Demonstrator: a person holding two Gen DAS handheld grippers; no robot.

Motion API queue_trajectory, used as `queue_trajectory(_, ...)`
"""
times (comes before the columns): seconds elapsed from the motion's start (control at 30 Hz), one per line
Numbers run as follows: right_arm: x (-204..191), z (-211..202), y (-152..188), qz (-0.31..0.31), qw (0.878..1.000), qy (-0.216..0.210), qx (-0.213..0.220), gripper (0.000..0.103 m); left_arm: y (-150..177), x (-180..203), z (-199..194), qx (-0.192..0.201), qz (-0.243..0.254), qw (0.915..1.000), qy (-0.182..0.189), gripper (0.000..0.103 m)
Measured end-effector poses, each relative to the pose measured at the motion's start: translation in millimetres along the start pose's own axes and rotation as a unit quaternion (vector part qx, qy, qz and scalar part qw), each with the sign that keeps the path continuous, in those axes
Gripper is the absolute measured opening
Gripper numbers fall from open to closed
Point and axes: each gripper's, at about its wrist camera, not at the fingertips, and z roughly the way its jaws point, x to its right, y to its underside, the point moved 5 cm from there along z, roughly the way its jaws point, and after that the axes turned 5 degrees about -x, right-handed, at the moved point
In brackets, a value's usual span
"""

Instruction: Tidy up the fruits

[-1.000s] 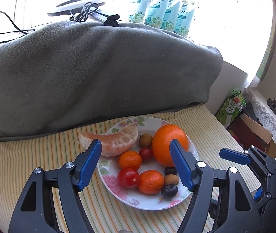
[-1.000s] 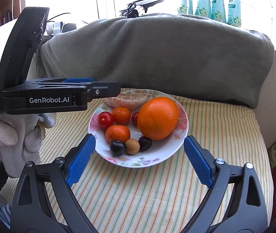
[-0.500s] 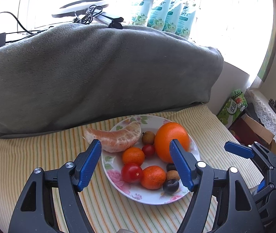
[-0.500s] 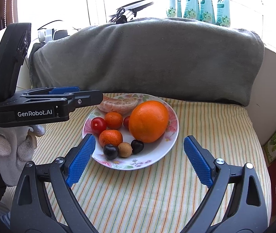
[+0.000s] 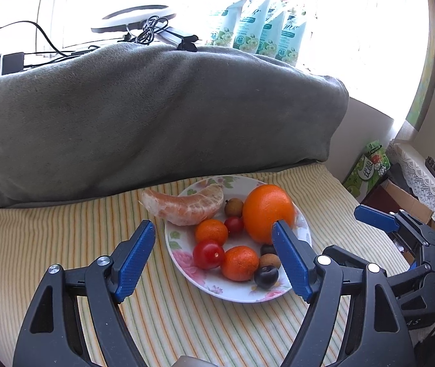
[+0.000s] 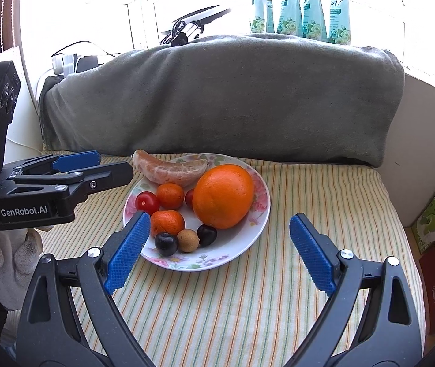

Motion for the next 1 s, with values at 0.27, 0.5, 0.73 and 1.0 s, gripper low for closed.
queue_trajectory(0.27, 2.9, -7.4, -3.6, 0.006, 1.0, 0.007, 0.014, 0.094, 13.9, 2.4, -18.0, 0.009, -0.002, 0.9998, -0.018, 0.079)
queue_trajectory(0.5, 5.1, -15.6, -4.0, 0.017, 0.999, 0.015, 0.023, 0.095, 24.4, 7.5, -37.0, 0.021, -0.006, 0.9994, -0.026, 0.084)
queue_trajectory(0.73, 4.3, -26.8, -2.3, 0.021, 0.999, 0.018, 0.041, 0.103, 32.1, 11.4, -49.4, 0.022, -0.008, 0.9991, -0.034, 0.084)
queue_trajectory(1.0, 2.8, -31.7, -1.0, 0.018, 0.999, 0.018, 0.044, 0.103, 39.3, 13.3, -54.0, 0.02, -0.003, 0.9989, -0.043, 0.084)
